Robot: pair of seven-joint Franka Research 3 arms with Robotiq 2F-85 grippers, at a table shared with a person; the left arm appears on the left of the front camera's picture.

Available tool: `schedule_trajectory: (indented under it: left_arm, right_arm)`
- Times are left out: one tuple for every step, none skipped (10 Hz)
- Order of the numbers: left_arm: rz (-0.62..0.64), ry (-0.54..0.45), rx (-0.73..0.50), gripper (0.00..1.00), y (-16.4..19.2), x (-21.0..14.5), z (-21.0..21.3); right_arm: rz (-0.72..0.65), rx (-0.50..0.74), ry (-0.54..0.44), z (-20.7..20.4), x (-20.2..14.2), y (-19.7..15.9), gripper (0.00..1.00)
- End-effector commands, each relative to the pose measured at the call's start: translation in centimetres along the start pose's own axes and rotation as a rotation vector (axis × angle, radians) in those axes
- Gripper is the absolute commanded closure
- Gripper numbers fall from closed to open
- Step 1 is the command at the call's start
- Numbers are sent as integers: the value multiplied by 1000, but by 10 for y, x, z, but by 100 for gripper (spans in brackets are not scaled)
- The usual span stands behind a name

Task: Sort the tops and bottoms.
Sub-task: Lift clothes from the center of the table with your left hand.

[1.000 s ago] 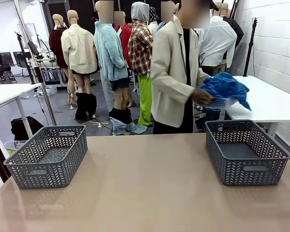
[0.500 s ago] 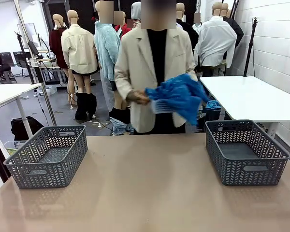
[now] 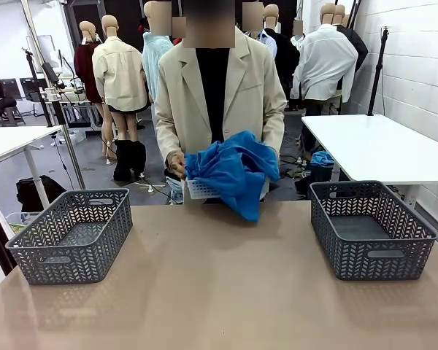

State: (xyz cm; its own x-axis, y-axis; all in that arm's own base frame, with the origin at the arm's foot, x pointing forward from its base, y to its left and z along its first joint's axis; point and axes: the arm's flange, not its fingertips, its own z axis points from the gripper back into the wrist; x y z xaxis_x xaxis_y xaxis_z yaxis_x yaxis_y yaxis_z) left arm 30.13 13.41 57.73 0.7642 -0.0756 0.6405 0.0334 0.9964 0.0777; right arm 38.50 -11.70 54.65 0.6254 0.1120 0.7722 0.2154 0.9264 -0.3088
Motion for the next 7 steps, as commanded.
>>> schedule_trajectory:
  left_arm:
    - [-2,1,5,0,2,-1,0]
    - [-2,1,5,0,2,-1,0]
    - [-2,1,5,0,2,-1,0]
    - [-2,1,5,0,2,-1,0]
    - [-2,1,5,0,2,-1,0]
    - [-2,1,5,0,2,-1,0]
    - [-2,1,5,0,2,-1,0]
  right_arm:
    - [18,-4,1,0,0,1,0]
    - [18,-4,1,0,0,1,0]
    - [18,-4,1,0,0,1,0]
    - [18,-4,1,0,0,1,0]
    - [18,-4,1,0,0,1,0]
    - [18,-4,1,0,0,1,0]
    - [18,-4,1,0,0,1,0]
